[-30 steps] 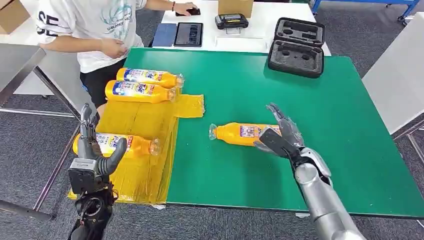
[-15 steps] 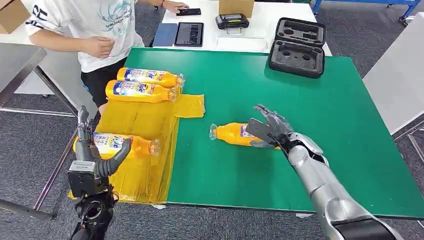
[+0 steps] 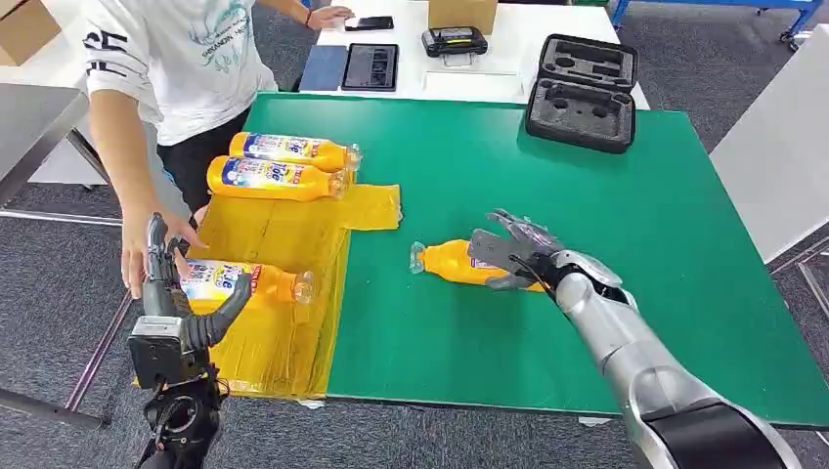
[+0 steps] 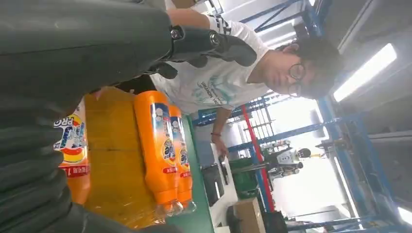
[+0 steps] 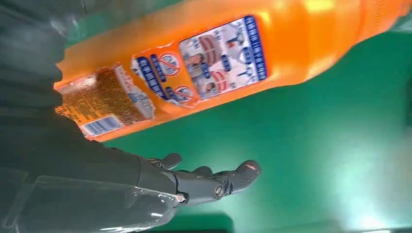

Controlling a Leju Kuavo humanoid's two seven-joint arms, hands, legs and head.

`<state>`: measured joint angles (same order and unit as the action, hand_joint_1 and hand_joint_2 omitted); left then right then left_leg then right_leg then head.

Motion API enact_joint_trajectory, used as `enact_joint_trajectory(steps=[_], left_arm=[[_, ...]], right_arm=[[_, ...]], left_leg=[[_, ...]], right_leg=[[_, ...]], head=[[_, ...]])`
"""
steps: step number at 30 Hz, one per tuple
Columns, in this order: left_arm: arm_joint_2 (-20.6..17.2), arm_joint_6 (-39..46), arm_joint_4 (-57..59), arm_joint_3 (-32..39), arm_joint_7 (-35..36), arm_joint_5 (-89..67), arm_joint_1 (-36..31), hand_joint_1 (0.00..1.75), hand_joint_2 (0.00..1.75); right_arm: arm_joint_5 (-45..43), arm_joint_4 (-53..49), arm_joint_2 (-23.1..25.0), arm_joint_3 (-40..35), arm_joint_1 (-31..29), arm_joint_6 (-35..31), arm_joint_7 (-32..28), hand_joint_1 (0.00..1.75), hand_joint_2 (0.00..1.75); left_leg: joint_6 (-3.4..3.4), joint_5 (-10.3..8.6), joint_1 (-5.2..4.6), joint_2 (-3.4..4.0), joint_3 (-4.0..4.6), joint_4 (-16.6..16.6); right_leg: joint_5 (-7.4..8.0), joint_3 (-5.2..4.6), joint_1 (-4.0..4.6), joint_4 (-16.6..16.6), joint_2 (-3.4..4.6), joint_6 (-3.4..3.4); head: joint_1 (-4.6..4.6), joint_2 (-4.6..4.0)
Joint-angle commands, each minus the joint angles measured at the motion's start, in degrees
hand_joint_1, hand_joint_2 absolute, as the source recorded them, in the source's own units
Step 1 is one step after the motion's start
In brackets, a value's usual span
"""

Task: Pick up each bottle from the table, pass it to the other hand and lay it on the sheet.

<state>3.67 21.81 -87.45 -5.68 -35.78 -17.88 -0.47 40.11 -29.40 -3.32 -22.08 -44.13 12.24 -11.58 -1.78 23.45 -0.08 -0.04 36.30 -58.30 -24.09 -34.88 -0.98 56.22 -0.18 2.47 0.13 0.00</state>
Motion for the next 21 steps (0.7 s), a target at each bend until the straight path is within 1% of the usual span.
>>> enact_joint_trajectory(steps=[1,8,9,11,12,13,14,17,18,21], left_arm=[[-0.32,0.02,3.54,0.59,0.30,0.17,-0.48,0.00,1.75],[-0.42,0.03,3.62,0.61,0.32,0.21,-0.60,0.00,1.75],[-0.51,0.06,3.73,0.61,0.36,0.26,-0.63,0.00,1.75],[-0.70,-0.27,4.37,0.56,0.57,0.66,-1.03,0.00,1.75],[-0.68,-0.41,4.58,0.53,0.63,0.77,-1.17,0.00,1.75],[-0.57,-0.55,4.78,0.44,0.67,0.85,-1.34,0.00,1.75],[-0.46,-0.63,4.90,0.36,0.69,0.85,-1.39,0.00,1.75],[-0.25,-0.63,5.22,0.18,0.73,0.78,-1.63,0.00,1.75],[-0.25,-0.67,5.30,0.13,0.74,0.77,-1.70,0.00,1.75],[-0.52,-0.74,6.09,-0.06,0.81,0.82,-2.28,0.00,1.75]], right_arm=[[-0.37,6.37,-0.97,-3.10,-4.43,0.41,1.12,0.00,1.75],[-0.26,6.37,-1.06,-3.20,-4.53,0.01,1.47,0.00,1.75],[-0.32,6.45,-1.23,-3.26,-4.65,-0.17,1.77,0.00,1.75],[-0.72,6.80,-2.33,-3.14,-5.14,0.01,2.71,0.00,1.75],[-0.85,7.00,-2.67,-3.07,-5.28,-0.04,3.01,0.00,1.75],[-1.02,7.39,-3.03,-2.98,-5.30,0.28,3.35,0.00,1.75],[-1.25,7.71,-3.11,-2.75,-5.22,0.23,3.70,0.00,1.75],[-1.32,8.95,-3.02,-2.76,-4.73,0.69,4.68,0.00,1.75],[-1.22,9.24,-2.93,-2.88,-4.64,0.88,4.93,0.00,1.75],[-0.93,10.19,-2.63,-3.27,-3.95,1.37,5.67,0.00,1.75]], left_leg=[[0.08,0.08,0.01,-0.01,-0.24,0.04],[0.06,0.05,0.02,0.01,-0.16,0.03],[0.10,0.13,0.04,0.03,-0.30,0.01],[0.05,0.04,0.01,0.01,-0.13,0.03],[0.14,0.21,0.08,0.05,-0.47,0.00],[0.07,0.07,0.01,-0.04,-0.23,0.03],[0.10,0.15,0.05,-0.04,-0.35,-0.01],[0.05,0.03,0.01,-0.10,-0.17,0.04],[0.08,0.09,0.04,-0.15,-0.30,0.02],[0.05,0.03,0.02,-0.10,-0.15,0.04]], right_leg=[[-0.09,0.23,0.02,-0.02,-0.01,-0.09],[-0.06,0.14,0.03,-0.01,0.01,-0.07],[-0.12,0.28,0.05,0.00,0.03,-0.12],[-0.05,0.12,0.02,-0.01,0.01,-0.06],[-0.19,0.46,0.09,0.00,0.05,-0.16],[-0.09,0.22,0.02,0.00,-0.04,-0.08],[-0.16,0.36,0.05,0.01,-0.04,-0.12],[-0.07,0.18,0.01,-0.03,-0.10,-0.06],[-0.13,0.33,0.05,-0.04,-0.14,-0.10],[-0.04,0.15,0.02,-0.05,-0.07,-0.06]], head=[[0.00,0.00],[-0.02,0.00],[-0.02,0.00],[-0.02,0.00],[-0.02,0.00],[0.00,0.00],[-0.02,0.00],[-0.02,0.00],[0.00,0.00],[-0.02,0.00]])
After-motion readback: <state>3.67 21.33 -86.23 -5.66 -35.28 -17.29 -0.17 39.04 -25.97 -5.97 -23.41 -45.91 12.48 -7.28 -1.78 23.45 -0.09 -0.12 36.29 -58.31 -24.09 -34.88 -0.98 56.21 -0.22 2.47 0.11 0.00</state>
